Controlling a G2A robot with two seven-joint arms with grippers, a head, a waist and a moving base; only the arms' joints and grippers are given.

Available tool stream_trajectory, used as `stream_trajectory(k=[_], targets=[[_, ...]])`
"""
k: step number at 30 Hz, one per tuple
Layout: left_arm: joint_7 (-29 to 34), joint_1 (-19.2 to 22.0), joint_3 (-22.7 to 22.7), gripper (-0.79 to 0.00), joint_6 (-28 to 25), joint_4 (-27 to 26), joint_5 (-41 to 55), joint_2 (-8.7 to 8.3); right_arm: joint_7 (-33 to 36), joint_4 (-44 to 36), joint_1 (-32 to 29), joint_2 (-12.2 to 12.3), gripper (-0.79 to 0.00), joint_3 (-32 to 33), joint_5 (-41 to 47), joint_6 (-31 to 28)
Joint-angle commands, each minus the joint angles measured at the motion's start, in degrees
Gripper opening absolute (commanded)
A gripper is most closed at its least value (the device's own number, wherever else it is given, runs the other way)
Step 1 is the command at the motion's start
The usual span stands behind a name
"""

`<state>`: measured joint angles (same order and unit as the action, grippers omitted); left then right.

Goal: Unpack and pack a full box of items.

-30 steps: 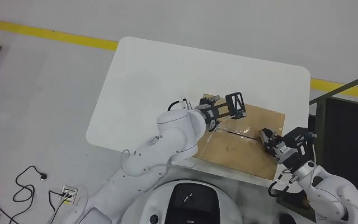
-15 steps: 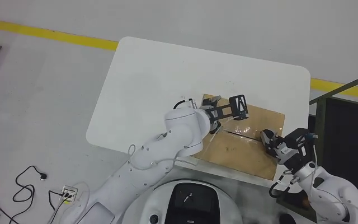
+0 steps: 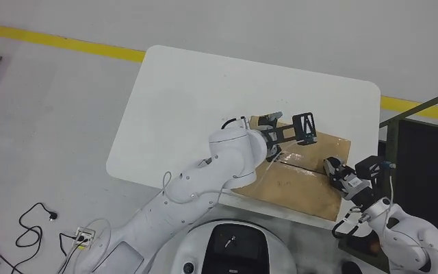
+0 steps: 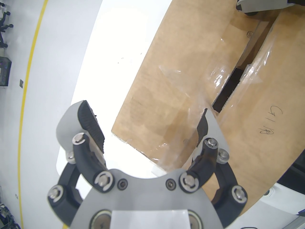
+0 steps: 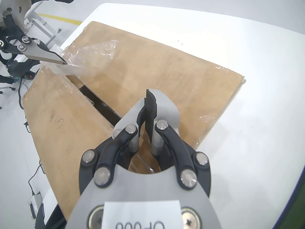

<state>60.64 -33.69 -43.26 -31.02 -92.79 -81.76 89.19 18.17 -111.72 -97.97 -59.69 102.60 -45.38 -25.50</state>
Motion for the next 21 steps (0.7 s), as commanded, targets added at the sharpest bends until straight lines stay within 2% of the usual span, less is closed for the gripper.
stream_trajectory(k=[1,4,5,8,11,15,16,17,21], targets=[[-0.47,0.24,0.57,-0.074,-0.41,0.07,0.02,0.18,-0.04,0.05,-0.24,0.01,-0.785,0.27,0.27,-0.41],[-1.42,0.53,1.10,-0.074,-0.61,0.21,0.35,0.43,-0.19,0.04,-0.68,0.01,-0.785,0.87,0.93,-0.56],[-1.92,0.55,1.19,-0.049,-0.59,0.22,0.67,0.51,-0.28,0.05,-0.74,0.01,-0.785,1.08,1.12,-0.63],[-2.94,0.87,1.45,-0.049,-0.91,-0.12,1.54,0.76,-0.21,0.29,-0.75,0.03,-0.785,1.41,1.33,-0.87],[-3.46,1.21,1.67,-0.012,-1.01,-0.64,1.47,0.93,0.16,0.54,-0.64,0.05,-0.785,1.48,1.46,-1.06],[-2.55,1.39,0.27,0.000,-0.22,-3.35,0.85,0.84,0.40,-0.21,-0.06,0.06,-0.785,1.33,2.63,-1.45],[-1.99,1.26,-0.29,0.000,-0.16,-4.51,0.46,0.72,0.51,-0.49,0.04,0.07,-0.754,1.42,2.92,-1.54],[-1.20,1.03,-0.85,0.000,-0.25,-5.65,-0.02,0.57,0.58,-0.74,0.12,0.08,-0.619,1.50,3.29,-1.71],[1.93,-1.34,-4.32,0.000,-0.72,-10.48,-0.43,-0.31,1.15,-1.54,0.26,0.17,-0.462,2.34,5.35,-2.87]])
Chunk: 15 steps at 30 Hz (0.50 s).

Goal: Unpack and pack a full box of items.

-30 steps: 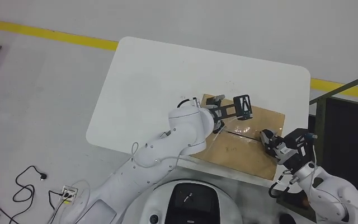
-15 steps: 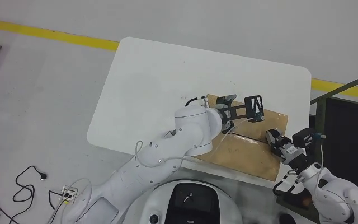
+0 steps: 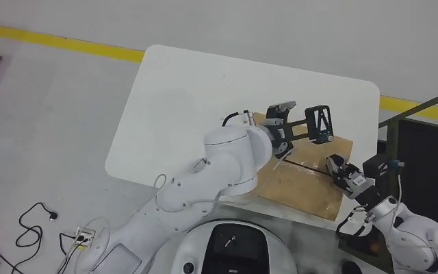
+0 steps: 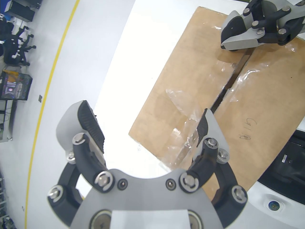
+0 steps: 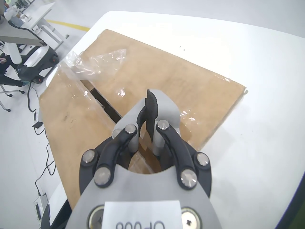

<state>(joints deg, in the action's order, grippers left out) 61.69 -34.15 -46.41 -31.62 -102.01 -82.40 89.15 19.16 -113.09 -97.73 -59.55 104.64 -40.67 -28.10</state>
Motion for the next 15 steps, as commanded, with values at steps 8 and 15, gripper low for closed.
stream_trajectory(k=[8,15], targets=[[7.04,-8.01,-9.41,0.000,-1.60,-10.07,2.71,-2.27,3.90,-2.62,0.01,0.33,0.000,3.16,8.29,-1.60],[8.37,-11.92,-13.27,0.000,-2.60,-14.42,3.78,-3.70,7.60,-5.23,0.58,0.78,0.000,5.53,8.67,-2.63]])
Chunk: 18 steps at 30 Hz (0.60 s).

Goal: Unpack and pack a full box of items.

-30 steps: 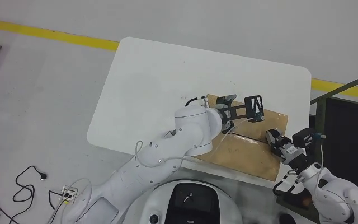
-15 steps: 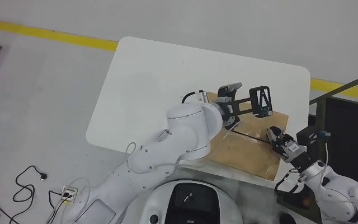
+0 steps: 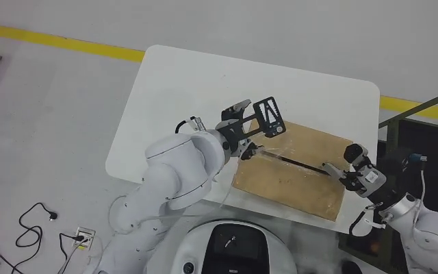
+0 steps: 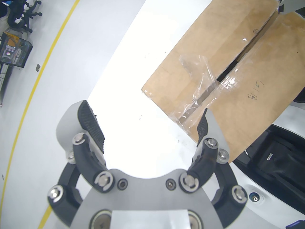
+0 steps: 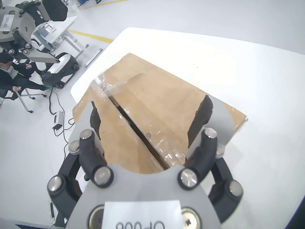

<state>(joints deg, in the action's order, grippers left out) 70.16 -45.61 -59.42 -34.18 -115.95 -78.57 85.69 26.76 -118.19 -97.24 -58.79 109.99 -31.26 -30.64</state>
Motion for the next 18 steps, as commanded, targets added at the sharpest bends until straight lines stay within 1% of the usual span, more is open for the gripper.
stream_trajectory(k=[1,3,11,15,18], targets=[[-0.14,-0.86,-0.54,0.000,-0.08,-0.94,-0.05,-0.47,0.00,-0.12,0.09,0.03,0.000,0.19,-0.74,-0.09],[-0.23,-1.59,-1.01,0.000,-0.17,-1.83,0.03,-0.95,0.00,-0.12,0.09,0.03,0.000,0.19,-0.74,-0.09],[-0.23,-1.59,-1.01,0.000,-0.17,-1.83,0.03,-0.95,-0.20,-0.37,0.02,-0.02,0.000,-0.25,-0.45,0.60],[-0.23,-1.59,-1.01,0.000,-0.17,-1.83,0.03,-0.95,1.26,-0.78,1.26,-0.03,0.000,-3.03,1.05,2.93],[-0.23,-1.59,-1.01,0.000,-0.17,-1.83,0.03,-0.95,3.05,-0.40,3.95,-0.04,0.000,-6.87,2.12,4.71]])
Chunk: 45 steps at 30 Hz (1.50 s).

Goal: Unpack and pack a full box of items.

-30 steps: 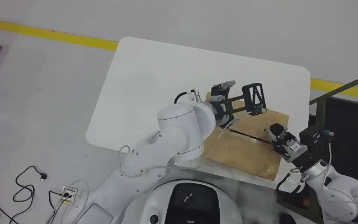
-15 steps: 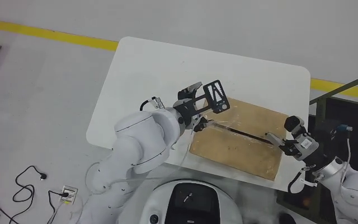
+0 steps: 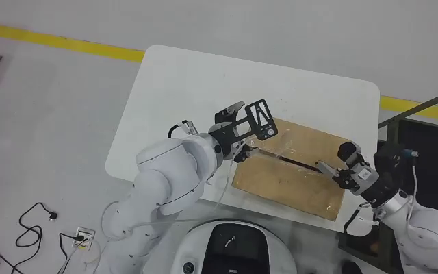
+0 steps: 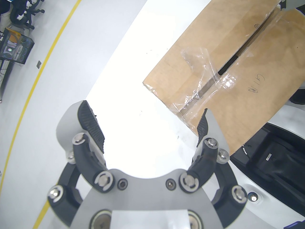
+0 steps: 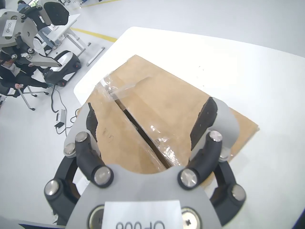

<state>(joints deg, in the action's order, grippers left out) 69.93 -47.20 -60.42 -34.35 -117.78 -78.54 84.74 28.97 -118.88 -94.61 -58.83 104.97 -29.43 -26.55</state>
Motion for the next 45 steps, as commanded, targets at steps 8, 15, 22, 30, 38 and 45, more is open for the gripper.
stream_trajectory(k=[8,15,22,30,38,45], targets=[[-2.59,-1.33,-1.06,0.000,1.51,-0.49,-2.45,-0.32,3.26,4.40,11.58,-0.35,-0.111,-14.56,-6.00,4.47],[-3.98,-4.05,-4.96,0.000,3.93,-2.46,-5.09,-1.14,3.58,8.56,16.69,-0.87,-0.363,-20.44,-8.87,8.39],[-4.48,-5.31,-7.06,0.000,3.77,-2.36,-3.66,-1.74,4.03,8.70,18.55,-1.00,-0.496,-22.23,-10.04,9.07],[-5.03,-4.75,-6.23,0.000,2.62,-1.33,-2.59,-2.15,1.92,7.27,17.07,-0.92,-0.785,-20.66,-10.06,9.69],[-5.64,-3.80,-4.86,0.000,1.83,-0.07,-1.16,-2.46,-2.92,6.00,12.71,-0.76,-0.785,-17.82,-9.05,6.84],[-5.88,-3.16,-3.90,0.000,1.87,0.86,-0.24,-2.70,-8.43,5.51,9.13,-0.67,-0.653,-16.02,-11.75,3.33]])
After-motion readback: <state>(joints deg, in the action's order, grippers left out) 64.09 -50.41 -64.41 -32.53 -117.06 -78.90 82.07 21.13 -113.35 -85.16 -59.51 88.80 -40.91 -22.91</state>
